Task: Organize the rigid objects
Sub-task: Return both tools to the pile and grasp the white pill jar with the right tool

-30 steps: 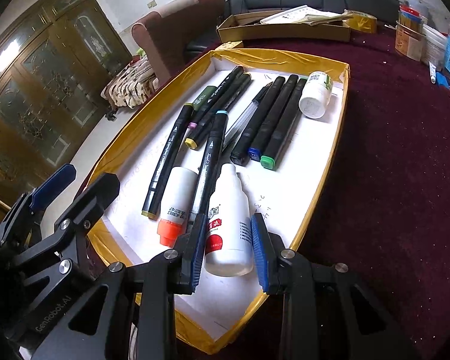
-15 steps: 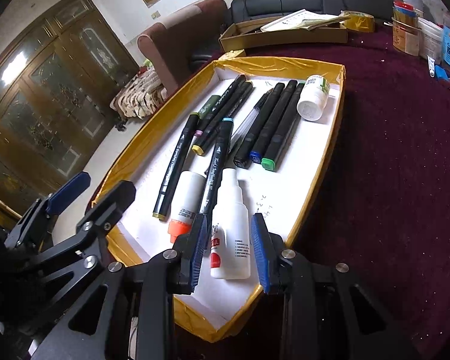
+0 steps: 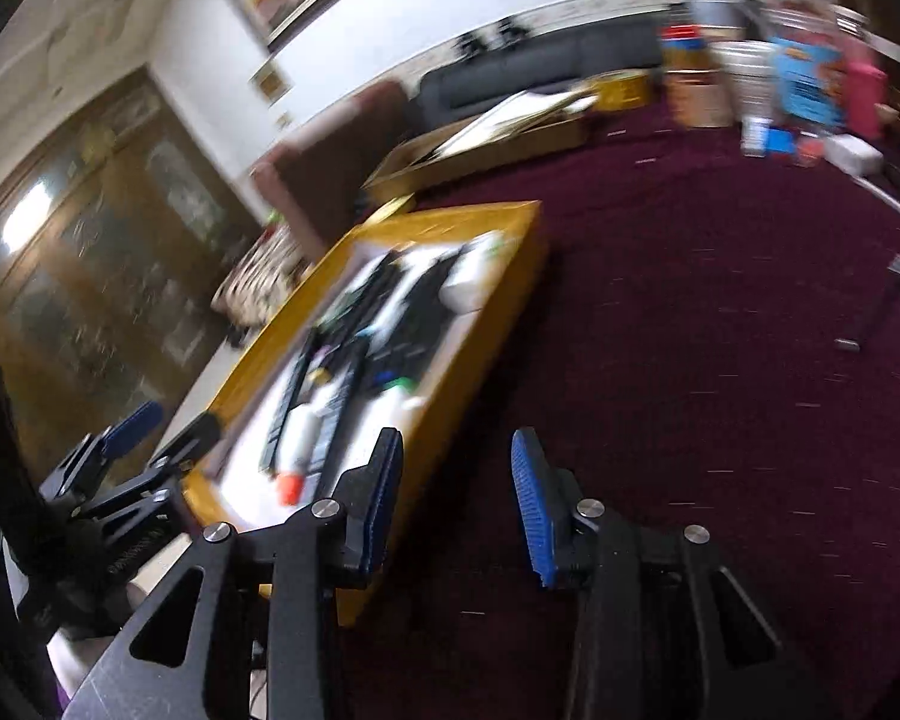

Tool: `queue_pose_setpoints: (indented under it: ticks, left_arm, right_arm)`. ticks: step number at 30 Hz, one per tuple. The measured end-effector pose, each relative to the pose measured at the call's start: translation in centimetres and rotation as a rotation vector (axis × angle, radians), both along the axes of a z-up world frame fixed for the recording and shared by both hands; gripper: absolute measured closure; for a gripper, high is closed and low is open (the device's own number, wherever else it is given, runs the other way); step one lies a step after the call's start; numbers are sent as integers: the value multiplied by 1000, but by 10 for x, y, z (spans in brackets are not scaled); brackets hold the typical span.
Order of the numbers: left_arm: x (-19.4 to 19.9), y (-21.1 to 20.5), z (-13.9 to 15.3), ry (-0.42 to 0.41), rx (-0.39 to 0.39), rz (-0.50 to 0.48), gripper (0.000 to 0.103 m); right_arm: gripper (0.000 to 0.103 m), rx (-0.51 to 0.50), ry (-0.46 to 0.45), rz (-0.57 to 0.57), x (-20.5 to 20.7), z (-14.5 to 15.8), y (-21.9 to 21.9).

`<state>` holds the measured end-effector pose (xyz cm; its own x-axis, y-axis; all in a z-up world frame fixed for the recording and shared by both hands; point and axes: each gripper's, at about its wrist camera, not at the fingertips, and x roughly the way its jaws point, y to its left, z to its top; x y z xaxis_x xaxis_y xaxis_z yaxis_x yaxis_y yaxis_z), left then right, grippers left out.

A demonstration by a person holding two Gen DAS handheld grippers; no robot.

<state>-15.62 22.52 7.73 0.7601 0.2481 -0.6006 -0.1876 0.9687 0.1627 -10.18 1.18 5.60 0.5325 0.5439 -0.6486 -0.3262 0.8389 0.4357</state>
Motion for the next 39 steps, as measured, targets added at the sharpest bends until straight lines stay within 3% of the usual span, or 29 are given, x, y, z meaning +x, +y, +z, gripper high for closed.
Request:
queue_pose_setpoints:
  ticks: [4, 10, 14, 18, 22, 25, 32, 39]
  left_arm:
    - [-2, -11, 6, -20, -7, -48, 27]
    - [-11, -29, 27, -98, -150, -200, 27]
    - [-8, -47, 30, -91, -200, -270, 25]
    - [-2, -73, 23, -37, -202, -340, 25]
    - [4, -94, 16, 24, -241, -395, 25]
    - [5, -111, 17, 43, -226, -417, 25]
    - [25, -154, 24, 61, -177, -497, 25]
    - [80, -217, 14, 111, -123, -610, 25]
  right_arm:
    - [69, 28, 1, -162, 8, -2, -77]
    - [69, 68, 42, -472, 7, -6, -205]
    - [69, 117, 76, -620, 3, -10, -270]
    - [68, 153, 118, -648, 16, -12, -292]
    - [68, 247, 168, -631, 45, -25, -295]
    - [68, 274, 200, -645, 66, -36, -288]
    - [68, 201, 207, -711, 98, -47, -278]
    - [73, 121, 156, -649, 110, -55, -269]
